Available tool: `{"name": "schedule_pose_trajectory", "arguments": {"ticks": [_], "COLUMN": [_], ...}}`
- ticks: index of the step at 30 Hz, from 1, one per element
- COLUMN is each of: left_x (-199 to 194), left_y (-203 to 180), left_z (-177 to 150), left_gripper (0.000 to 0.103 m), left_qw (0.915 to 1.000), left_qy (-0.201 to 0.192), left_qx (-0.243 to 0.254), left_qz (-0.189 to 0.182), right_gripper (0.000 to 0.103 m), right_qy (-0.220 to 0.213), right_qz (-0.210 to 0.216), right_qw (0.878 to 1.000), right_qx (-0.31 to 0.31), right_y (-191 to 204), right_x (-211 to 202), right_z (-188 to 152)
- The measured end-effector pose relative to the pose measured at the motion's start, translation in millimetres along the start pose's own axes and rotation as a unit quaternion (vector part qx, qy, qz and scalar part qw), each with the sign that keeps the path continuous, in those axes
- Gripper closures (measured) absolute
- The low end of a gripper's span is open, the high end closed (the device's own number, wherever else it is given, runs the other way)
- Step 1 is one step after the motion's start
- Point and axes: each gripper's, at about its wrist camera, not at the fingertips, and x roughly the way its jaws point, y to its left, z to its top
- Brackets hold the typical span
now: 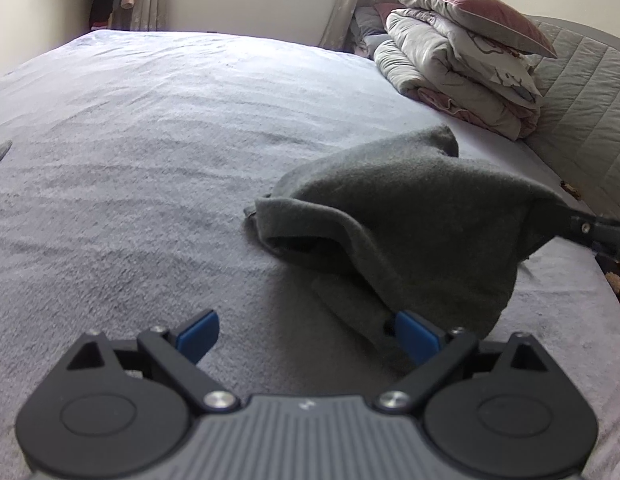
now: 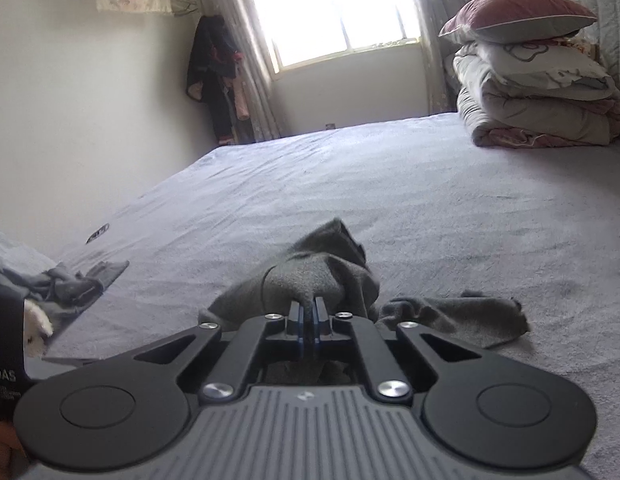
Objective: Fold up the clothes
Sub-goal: 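Lift the grasped shirt fabric with the right gripper and pull it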
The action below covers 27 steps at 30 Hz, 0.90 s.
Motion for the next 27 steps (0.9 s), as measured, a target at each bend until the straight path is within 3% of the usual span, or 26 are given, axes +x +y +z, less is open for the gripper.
{"name": "schedule_pose_trajectory", "arguments": {"ticks": [8,14,22,27], "left_x": [0,5,8,10], "left_y": [-3,-3,-6,-8], "left_z": [-1,-2,-5,-7], "left_gripper": [0.008,0.010,0.010,0.011], "left_qw": [0.9999,0.9999,0.9998,0.9997], "left_qy": [-0.005,-0.001,0.002,0.004], "left_qx": [0.008,0.012,0.021,0.023], "left_qz": [0.001,0.004,0.000,-0.011], "right_gripper": [0.098,0.098,0.098,0.097], "right_qy": [-0.045,-0.059,-0.012,0.013], "right_qz": [-0.041,-0.100,-0.192,-0.193], "right_qw": [0.997,0.992,0.976,0.972], "right_qx": [0.038,0.058,0.100,0.134], "right_y": [-30,-54,-90,-99], "right_x": [-23,-33,-28,-25], "right_z": [16,21,11,3]}}
